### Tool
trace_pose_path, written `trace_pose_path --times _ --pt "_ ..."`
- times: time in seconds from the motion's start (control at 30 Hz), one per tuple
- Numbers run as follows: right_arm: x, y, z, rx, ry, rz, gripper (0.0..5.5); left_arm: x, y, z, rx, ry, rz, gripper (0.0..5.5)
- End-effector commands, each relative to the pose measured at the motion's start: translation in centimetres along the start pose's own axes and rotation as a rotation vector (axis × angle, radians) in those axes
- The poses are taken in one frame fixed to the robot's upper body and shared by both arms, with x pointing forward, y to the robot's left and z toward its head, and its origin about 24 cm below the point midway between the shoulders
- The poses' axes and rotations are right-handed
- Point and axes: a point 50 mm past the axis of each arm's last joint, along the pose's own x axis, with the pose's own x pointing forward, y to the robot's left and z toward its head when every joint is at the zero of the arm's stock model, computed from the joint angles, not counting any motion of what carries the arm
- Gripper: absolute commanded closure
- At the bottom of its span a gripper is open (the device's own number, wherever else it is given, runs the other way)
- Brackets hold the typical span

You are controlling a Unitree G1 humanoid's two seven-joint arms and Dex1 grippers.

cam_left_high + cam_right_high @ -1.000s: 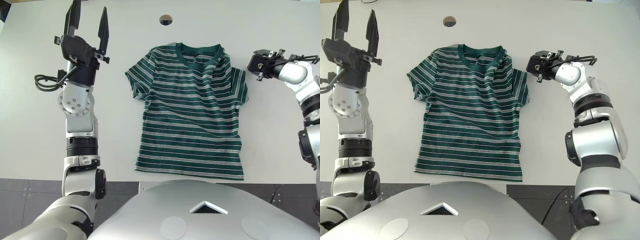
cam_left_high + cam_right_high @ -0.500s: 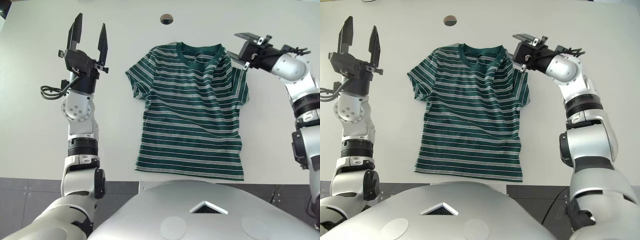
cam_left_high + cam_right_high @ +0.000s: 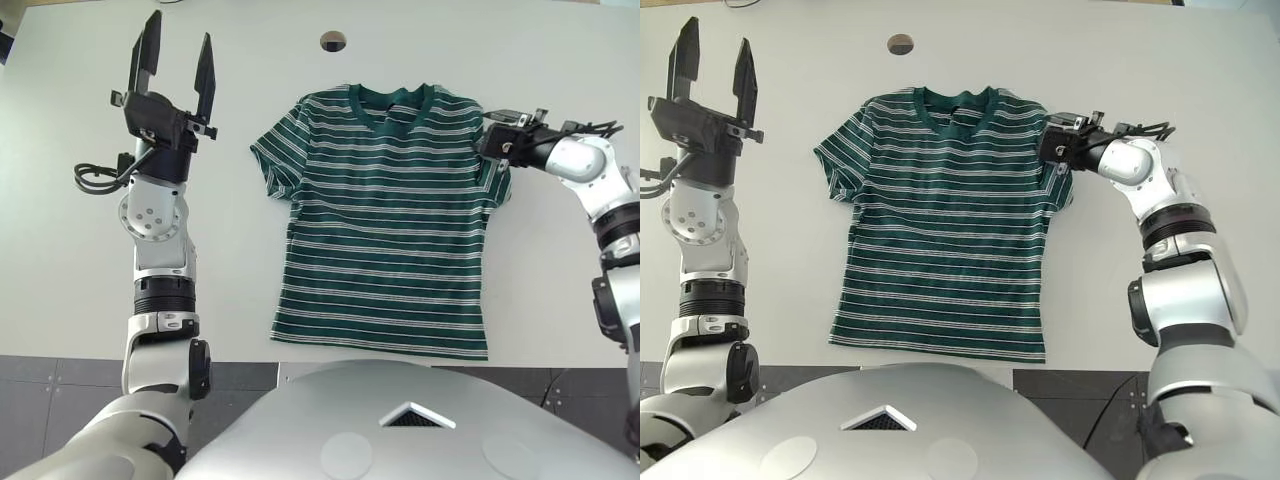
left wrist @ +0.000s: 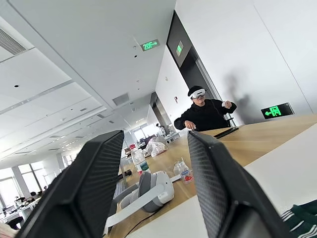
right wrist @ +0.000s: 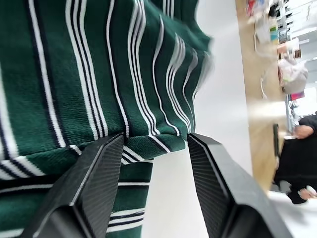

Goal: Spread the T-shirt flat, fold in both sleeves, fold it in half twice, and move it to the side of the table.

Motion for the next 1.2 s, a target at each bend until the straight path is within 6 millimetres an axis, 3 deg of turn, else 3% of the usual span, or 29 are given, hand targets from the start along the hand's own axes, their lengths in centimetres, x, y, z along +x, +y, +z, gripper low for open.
trace_pose_path --times 0.03,0.1,0.2,0.33,0.53,0.8,1.07,1.2 --pt "-1.8 0.6 -3.4 0.015 0.184 0.045 3.13 0.2 -0.1 0.4 0.007 0.016 -0.018 3.11" --pt "-1.8 -0.1 -2.9 0.005 0.149 0.013 3.13 0.4 -0.3 0.5 0.003 0.021 -0.018 3.11" --pt "-0.9 -2.1 0.9 -0.017 -0.104 -0.153 3.13 0.8 -1.7 -0.3 -0.046 0.094 -0.078 3.11" --pt "-2.1 -5.9 3.4 -0.044 -0.274 -0.437 3.13 0.9 -3.2 -3.6 -0.208 0.331 -0.173 3.11" --pt "-3.9 -9.2 4.9 -0.074 -0.366 -0.626 3.13 2.1 -5.3 -8.4 -0.615 0.735 -0.183 3.11" --pt "-4.5 -9.6 6.1 -0.088 -0.422 -0.661 3.13 1.6 -6.9 -10.2 -0.802 1.036 -0.225 3.11" --pt "-4.4 -9.4 6.1 -0.069 -0.415 -0.643 3.13 0.8 -8.7 -9.7 -0.850 1.086 -0.373 3.11" --pt "-4.4 -9.4 6.1 -0.068 -0.416 -0.637 3.18 0.5 -8.7 -9.8 -0.807 1.112 -0.386 3.70"
